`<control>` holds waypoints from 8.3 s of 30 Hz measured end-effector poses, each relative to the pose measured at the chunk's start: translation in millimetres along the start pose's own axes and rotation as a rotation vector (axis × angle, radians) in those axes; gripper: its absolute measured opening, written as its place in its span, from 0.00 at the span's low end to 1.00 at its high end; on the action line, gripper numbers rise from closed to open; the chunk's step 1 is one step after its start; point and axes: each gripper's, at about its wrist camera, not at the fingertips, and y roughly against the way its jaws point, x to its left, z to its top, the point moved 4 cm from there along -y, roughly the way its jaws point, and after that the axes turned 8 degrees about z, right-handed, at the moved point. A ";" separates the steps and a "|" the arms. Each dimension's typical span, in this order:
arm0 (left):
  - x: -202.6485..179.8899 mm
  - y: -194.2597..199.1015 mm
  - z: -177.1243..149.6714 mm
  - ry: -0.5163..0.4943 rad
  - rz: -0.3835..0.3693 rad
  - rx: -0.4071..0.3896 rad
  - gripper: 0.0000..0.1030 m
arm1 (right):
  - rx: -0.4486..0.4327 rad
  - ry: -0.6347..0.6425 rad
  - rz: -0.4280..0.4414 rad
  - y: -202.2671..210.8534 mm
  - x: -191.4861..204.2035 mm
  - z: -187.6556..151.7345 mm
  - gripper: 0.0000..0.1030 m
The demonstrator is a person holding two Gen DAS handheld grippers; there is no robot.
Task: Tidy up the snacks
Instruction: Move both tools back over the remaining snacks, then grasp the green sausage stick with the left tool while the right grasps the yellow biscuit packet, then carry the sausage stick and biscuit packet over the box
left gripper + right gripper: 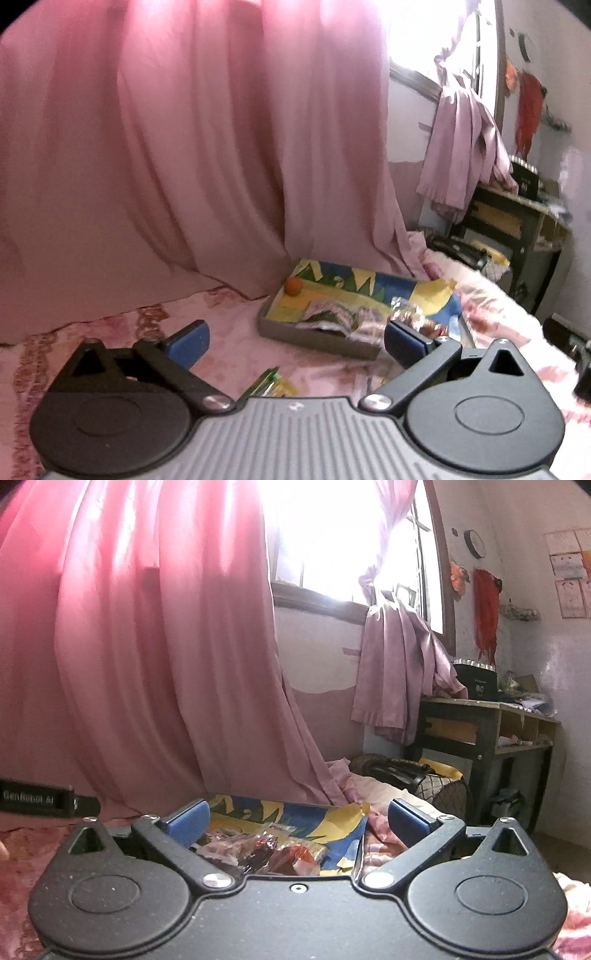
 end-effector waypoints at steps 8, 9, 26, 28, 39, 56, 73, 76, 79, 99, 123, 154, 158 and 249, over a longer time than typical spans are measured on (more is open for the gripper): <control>12.2 31.2 -22.5 -0.078 0.067 0.026 1.00 | 0.056 -0.041 0.037 30.9 9.5 -13.3 0.99; 14.3 34.0 -24.7 -0.083 0.072 0.031 1.00 | 0.064 -0.038 0.043 33.4 11.7 -15.1 0.99; 27.4 36.1 -52.1 -0.152 0.150 0.194 1.00 | 0.254 -0.024 0.122 31.3 42.2 -50.0 0.99; 29.7 34.0 -53.3 -0.144 0.147 0.210 1.00 | 0.278 -0.019 0.130 27.9 44.1 -53.7 0.99; 28.5 13.2 -58.6 -0.174 0.107 0.325 1.00 | 0.355 0.000 0.143 19.9 50.4 -66.2 0.99; 76.9 -75.7 -53.9 -0.135 0.245 0.539 1.00 | 0.484 0.091 0.186 -2.5 74.7 -89.3 0.99; 144.6 -108.5 -34.7 0.170 0.308 0.567 1.00 | 0.709 -0.334 0.143 -127.6 119.2 -108.9 0.99; 154.2 -112.3 -32.6 0.225 0.308 0.557 1.00 | 0.716 -0.414 0.126 -152.3 131.7 -105.0 0.99; 162.9 -116.0 -33.9 0.281 0.313 0.557 1.00 | 0.738 -0.460 0.124 -173.1 146.3 -104.1 0.99; 167.6 -137.5 -53.2 0.328 0.267 0.619 1.00 | 0.752 -0.227 0.212 -181.4 170.4 -127.6 0.92; 73.2 -145.6 -67.5 -0.186 0.102 0.586 0.99 | 0.647 0.106 0.317 -147.2 137.9 -141.3 0.83; 41.5 -141.0 -78.1 -0.232 -0.148 0.619 0.21 | 0.617 0.168 0.343 -120.4 135.4 -138.7 0.50; 37.4 -144.1 -75.1 -0.244 -0.113 0.603 0.23 | 0.607 0.139 0.332 -123.1 132.2 -140.6 0.52; -209.0 -247.1 16.2 -0.146 -0.335 0.519 0.18 | 0.408 0.017 -0.022 -231.2 -78.6 -75.6 0.49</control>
